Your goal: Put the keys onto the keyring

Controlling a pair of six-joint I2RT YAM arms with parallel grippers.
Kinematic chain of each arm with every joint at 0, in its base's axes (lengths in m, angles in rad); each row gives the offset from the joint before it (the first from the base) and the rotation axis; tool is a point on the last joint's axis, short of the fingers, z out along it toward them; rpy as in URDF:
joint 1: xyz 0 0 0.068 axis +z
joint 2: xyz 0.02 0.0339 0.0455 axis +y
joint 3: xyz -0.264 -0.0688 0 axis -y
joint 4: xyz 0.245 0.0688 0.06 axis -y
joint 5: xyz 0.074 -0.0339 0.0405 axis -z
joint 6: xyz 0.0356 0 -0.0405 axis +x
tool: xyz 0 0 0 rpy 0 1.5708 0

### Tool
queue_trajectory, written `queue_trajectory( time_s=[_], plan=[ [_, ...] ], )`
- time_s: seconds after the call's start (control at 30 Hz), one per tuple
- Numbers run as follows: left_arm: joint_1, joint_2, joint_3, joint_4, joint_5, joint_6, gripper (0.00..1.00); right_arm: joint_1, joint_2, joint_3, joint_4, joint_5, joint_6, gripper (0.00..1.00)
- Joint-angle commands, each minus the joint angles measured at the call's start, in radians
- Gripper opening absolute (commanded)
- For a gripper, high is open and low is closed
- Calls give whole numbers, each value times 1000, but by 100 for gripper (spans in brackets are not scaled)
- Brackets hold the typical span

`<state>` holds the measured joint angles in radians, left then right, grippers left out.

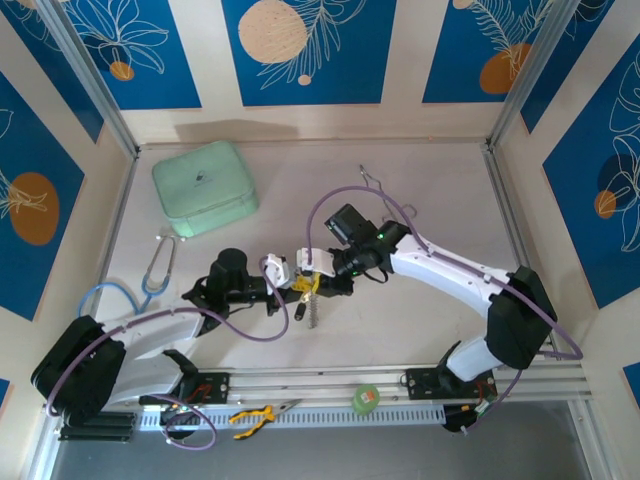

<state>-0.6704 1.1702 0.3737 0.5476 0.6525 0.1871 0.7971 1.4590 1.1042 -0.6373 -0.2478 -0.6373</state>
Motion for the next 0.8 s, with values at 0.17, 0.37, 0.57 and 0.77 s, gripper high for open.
queue_trajectory(
  time_s=[0.17, 0.37, 0.57, 0.77],
  plan=[
    [-6, 4, -108, 299, -22, -136, 0, -128, -221, -330, 551, -245, 202, 37],
    [-7, 34, -128, 391, -16, -170, 0, -143, -215, -456, 745, -284, 258, 35],
    [-7, 81, -130, 461, 2, -192, 0, -142, -180, -484, 822, -302, 290, 31],
    [-6, 95, -130, 486, 8, -202, 0, -137, -164, -483, 832, -310, 292, 13]
  ],
)
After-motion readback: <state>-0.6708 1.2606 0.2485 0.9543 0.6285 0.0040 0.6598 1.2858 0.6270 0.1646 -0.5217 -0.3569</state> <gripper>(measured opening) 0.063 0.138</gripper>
